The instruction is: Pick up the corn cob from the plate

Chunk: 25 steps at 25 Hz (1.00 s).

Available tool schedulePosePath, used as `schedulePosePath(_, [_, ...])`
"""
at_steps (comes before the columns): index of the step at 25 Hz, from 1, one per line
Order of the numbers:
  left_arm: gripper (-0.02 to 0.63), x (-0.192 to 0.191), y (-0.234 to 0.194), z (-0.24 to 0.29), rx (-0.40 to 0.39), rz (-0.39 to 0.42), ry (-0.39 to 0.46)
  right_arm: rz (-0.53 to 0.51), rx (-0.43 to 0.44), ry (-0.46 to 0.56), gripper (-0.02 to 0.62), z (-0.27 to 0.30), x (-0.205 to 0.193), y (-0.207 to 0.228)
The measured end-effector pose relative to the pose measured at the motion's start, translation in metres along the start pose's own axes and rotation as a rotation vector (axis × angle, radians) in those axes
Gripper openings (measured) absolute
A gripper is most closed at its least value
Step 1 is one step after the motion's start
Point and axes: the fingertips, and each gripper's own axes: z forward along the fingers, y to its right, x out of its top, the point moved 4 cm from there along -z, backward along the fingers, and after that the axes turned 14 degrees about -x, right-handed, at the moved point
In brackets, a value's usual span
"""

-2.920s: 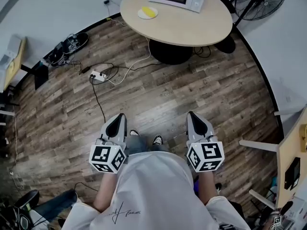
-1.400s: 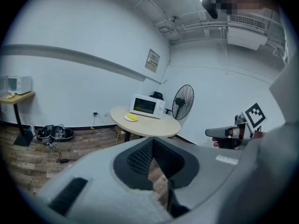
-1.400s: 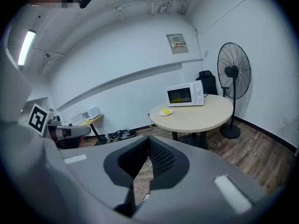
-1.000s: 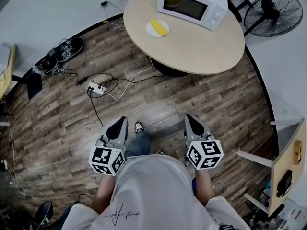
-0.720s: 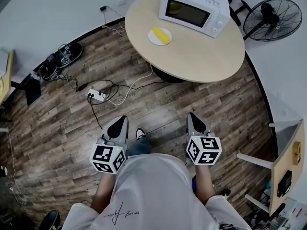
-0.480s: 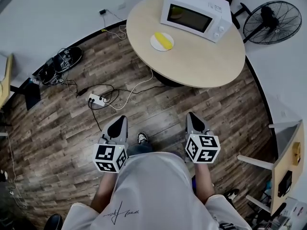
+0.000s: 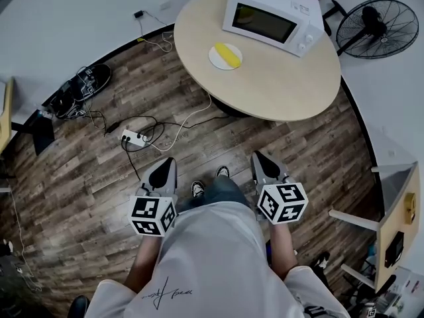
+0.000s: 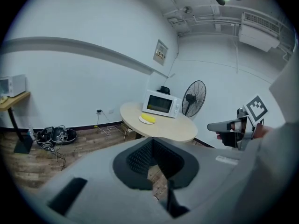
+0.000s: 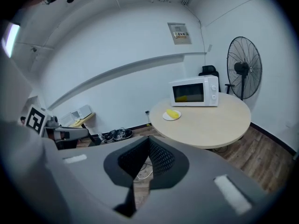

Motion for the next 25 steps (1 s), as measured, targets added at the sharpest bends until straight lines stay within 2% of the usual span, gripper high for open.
schedulePosePath(7, [-0.01, 0.005, -0.013, 0.021, -0.003, -0.018, -0.017, -0.023, 0.034, -0.042, 0.012, 0.028, -0.001, -0.001])
schedulePosePath(12, [-0.009, 0.022, -0.021, 0.047, -0.024, -0.034, -0.002, 0.082, 0.168, -0.028, 0.012, 0.046, 0.026, -0.002])
schedulePosePath(20, [-0.009, 0.052, -0.038, 0.093, -0.025, -0.031, -0.013, -0.011, 0.153, -0.01, 0.012, 0.105, 0.062, 0.016])
schedulePosePath(25, [-0.008, 0.077, -0.053, 0.125, -0.022, -0.012, -0.025, -0.033, 0.162, -0.001, 0.012, 0.143, 0.087, 0.024])
